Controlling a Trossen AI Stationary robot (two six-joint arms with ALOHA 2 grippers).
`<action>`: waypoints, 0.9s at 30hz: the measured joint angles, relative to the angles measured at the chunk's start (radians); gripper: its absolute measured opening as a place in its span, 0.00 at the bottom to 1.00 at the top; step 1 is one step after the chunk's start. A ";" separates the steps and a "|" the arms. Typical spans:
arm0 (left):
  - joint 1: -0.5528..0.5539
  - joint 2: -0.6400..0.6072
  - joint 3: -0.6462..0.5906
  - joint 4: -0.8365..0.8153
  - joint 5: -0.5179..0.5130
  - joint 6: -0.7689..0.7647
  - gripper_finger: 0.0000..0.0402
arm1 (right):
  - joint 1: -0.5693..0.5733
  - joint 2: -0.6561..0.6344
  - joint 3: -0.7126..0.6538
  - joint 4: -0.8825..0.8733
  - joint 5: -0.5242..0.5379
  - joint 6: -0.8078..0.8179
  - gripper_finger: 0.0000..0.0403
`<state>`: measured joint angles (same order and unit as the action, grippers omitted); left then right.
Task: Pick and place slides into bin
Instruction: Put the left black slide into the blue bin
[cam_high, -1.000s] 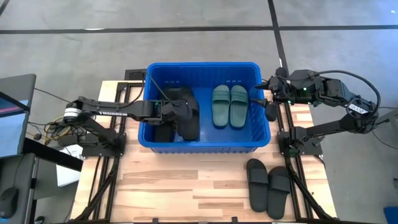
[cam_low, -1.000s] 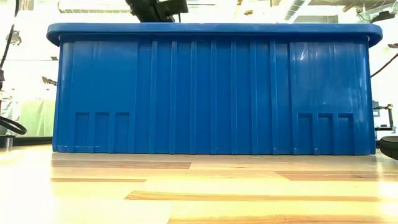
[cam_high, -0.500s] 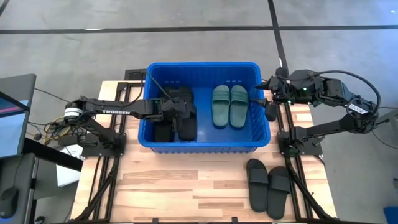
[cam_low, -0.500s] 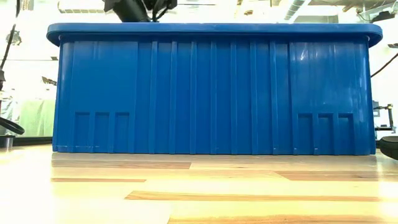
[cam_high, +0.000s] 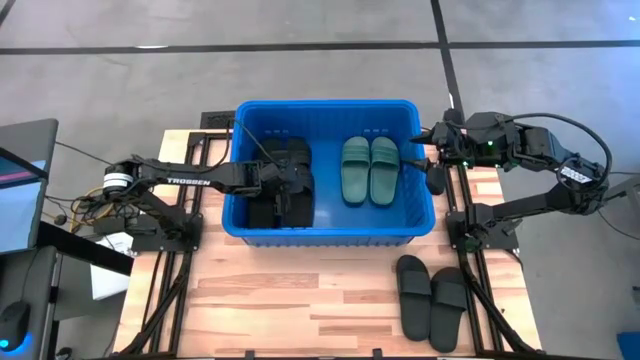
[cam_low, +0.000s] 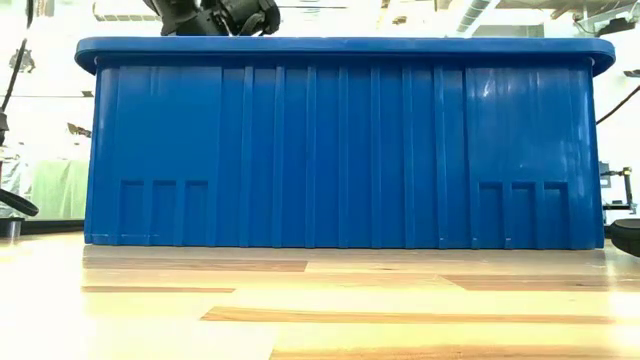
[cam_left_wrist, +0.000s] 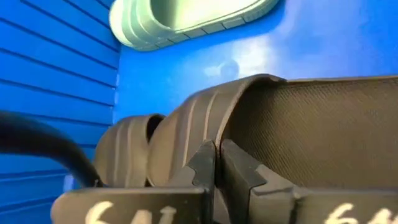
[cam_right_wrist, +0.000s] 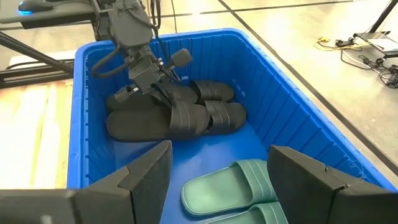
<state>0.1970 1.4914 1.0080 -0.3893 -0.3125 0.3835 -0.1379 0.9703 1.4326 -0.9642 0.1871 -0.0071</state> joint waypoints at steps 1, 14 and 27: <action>0.000 0.000 -0.004 0.000 0.003 -0.003 0.00 | 0.000 0.000 0.000 0.000 0.000 0.000 0.62; -0.008 0.000 -0.015 0.007 0.039 -0.029 0.00 | 0.000 0.000 0.000 0.000 0.000 0.000 0.62; -0.003 0.001 -0.021 -0.005 0.068 -0.039 0.01 | 0.000 0.000 0.000 -0.001 0.000 0.000 0.62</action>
<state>0.1940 1.4925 0.9873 -0.3945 -0.2443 0.3444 -0.1379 0.9703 1.4326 -0.9649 0.1867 -0.0074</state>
